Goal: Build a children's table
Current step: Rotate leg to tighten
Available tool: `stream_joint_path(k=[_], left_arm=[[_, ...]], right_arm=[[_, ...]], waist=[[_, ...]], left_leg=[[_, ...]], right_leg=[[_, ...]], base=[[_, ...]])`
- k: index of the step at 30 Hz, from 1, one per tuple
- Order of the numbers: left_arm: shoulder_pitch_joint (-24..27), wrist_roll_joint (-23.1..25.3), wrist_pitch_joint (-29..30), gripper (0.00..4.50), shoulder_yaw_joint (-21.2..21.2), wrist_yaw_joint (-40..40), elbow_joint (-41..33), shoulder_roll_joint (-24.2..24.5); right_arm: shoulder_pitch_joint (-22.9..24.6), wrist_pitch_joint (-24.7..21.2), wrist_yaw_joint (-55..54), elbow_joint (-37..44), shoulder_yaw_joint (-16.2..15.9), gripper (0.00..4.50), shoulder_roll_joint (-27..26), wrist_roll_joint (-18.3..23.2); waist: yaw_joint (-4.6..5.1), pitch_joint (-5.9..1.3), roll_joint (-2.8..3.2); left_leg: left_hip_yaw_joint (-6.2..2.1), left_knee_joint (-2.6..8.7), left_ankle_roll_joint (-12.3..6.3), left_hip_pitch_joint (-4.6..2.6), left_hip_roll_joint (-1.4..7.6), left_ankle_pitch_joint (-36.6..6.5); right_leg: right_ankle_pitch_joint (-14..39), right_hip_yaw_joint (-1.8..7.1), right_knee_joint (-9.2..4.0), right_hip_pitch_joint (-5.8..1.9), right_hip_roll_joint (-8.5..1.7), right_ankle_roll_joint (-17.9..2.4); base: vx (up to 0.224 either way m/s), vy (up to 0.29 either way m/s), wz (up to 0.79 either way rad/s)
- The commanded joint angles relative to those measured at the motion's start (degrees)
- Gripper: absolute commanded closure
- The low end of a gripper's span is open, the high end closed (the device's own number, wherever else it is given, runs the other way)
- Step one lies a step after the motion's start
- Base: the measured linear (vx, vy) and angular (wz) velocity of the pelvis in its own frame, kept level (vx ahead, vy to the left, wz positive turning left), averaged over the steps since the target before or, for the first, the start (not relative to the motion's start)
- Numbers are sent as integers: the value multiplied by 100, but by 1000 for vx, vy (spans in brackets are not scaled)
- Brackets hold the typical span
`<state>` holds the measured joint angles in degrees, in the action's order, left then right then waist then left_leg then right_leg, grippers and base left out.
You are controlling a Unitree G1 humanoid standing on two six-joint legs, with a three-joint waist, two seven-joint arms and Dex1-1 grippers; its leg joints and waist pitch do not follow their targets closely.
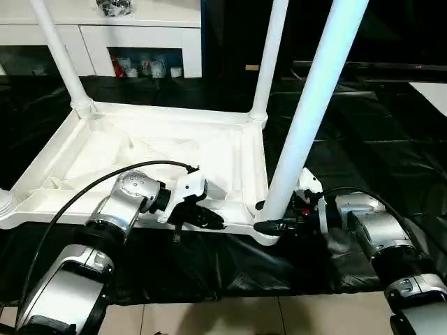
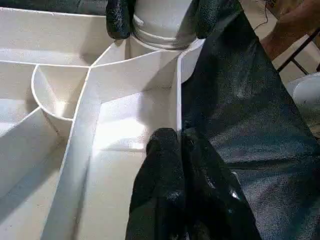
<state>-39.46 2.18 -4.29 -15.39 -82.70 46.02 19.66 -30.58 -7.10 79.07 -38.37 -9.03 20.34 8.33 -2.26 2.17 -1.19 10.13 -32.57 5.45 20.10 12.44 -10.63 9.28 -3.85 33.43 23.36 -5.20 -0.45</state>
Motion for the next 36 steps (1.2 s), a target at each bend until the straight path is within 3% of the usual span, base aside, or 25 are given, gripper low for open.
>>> stream_joint_path(k=[1, 3, 4, 5, 8, 11, 15, 17, 20, 21, 23, 28, 32, 35, 36], left_arm=[[-105, -1, 20, 450, -26, 316, 24, -234], [-107, 8, 54, 450, 8, 455, 36, -273], [-108, 38, 108, 450, 48, 702, 43, -340], [-103, 80, 111, 450, 60, 897, 39, -391], [-35, 303, 148, 450, -23, 1482, -50, -552], [21, 446, 369, 450, -62, 2057, -182, -818], [8, 455, 649, 450, -10, 2648, -222, -1236], [-18, 410, 775, 450, 30, 3001, -206, -1583], [10, 464, 744, 450, -29, 3117, -178, -1706], [23, 479, 736, 450, -40, 3115, -185, -1693], [59, 514, 722, 450, -64, 3085, -219, -1631], [59, 507, 644, 450, -55, 2947, -271, -1406], [45, 456, 469, 450, -25, 2652, -248, -1235], [21, 271, 274, 450, 19, 1857, -223, -891], [21, 271, 274, 450, 19, 1857, -223, -891]], right_arm=[[167, -64, -87, 131, -244, 196, -379, -9], [202, -4, -409, 123, -119, 196, -450, 0], [202, 55, -1059, -12, 98, 197, -604, -22], [176, 124, -1521, -146, 231, 198, -714, -59], [90, 188, -2884, -503, 521, 199, -980, -223], [50, 124, -3955, -686, 819, 199, -1279, -203], [52, 73, -4497, -674, 944, 200, -1589, -188], [-1, 56, -4879, -715, 1067, 200, -1868, -142], [-60, 182, -5034, -760, 1043, 200, -2023, -145], [-61, 225, -5041, -760, 1017, 200, -2009, -171], [-65, 305, -5032, -759, 992, 130, -1946, -201], [-68, 378, -4746, -708, 933, 86, -1644, -273], [-77, 392, -4320, -647, 902, 86, -1392, -287], [76, 385, -2822, -261, 520, 86, -841, -241], [76, 385, -2822, -261, 520, 86, -841, -241]], waist=[[-20, -323, -28], [-20, -306, -28], [-12, -290, -9], [10, -287, -27], [103, -267, -25], [179, -261, -30], [213, -282, -5], [188, -295, -7], [203, -298, -5], [199, -300, 10], [198, -306, 1], [195, -303, 11], [198, -313, 3], [184, -339, 11], [187, -349, -1]], left_leg=[[66, 333, -426, 12, 91, -1098], [68, 345, -397, 7, 85, -1196], [64, 359, -325, -10, 86, -1364], [55, 364, -276, 2, 79, -1421], [3, 387, -46, -26, 51, -1724], [-16, 387, -27, -42, 34, -1877], [-6, 397, -124, -17, 46, -1858], [6, 389, -136, -53, 52, -1815], [-1, 400, -215, 8, 32, -1757], [2, 394, -228, 2, 28, -1770], [2, 393, -248, 13, 27, -1745], [1, 396, -267, 15, 33, -1755], [5, 388, -327, 32, 32, -1654], [15, 358, -467, 51, 28, -1396], [25, 343, -520, 53, 28, -1325]], right_leg=[[1203, 190, -307, -315, -225, -1461], [1382, 186, -335, -302, -224, -1408], [1687, 185, -365, -281, -231, -1333], [1840, 188, -374, -284, -238, -1275], [2706, 178, -467, -234, -262, -943], [3023, 164, -527, -195, -241, -770], [2517, 179, -504, -208, -212, -901], [2250, 187, -493, -193, -211, -1005], [2038, 185, -462, -241, -203, -1054], [2073, 188, -475, -236, -211, -1040], [2042, 191, -471, -249, -217, -1037], [2072, 190, -477, -251, -218, -1023], [1844, 195, -456, -272, -219, -1089], [1335, 195, -400, -319, -212, -1261], [1183, 196, -383, -325, -212, -1315]], base=[[0, 0, 0], [0, 0, 0], [0, 0, 0], [0, 0, 0], [0, 0, 0], [0, 0, 0], [0, 0, 0], [0, 0, 0], [0, 0, 0], [0, 0, 0], [0, 0, 0], [0, 0, 0], [0, 0, 0], [0, 0, 0], [0, 0, 0]])
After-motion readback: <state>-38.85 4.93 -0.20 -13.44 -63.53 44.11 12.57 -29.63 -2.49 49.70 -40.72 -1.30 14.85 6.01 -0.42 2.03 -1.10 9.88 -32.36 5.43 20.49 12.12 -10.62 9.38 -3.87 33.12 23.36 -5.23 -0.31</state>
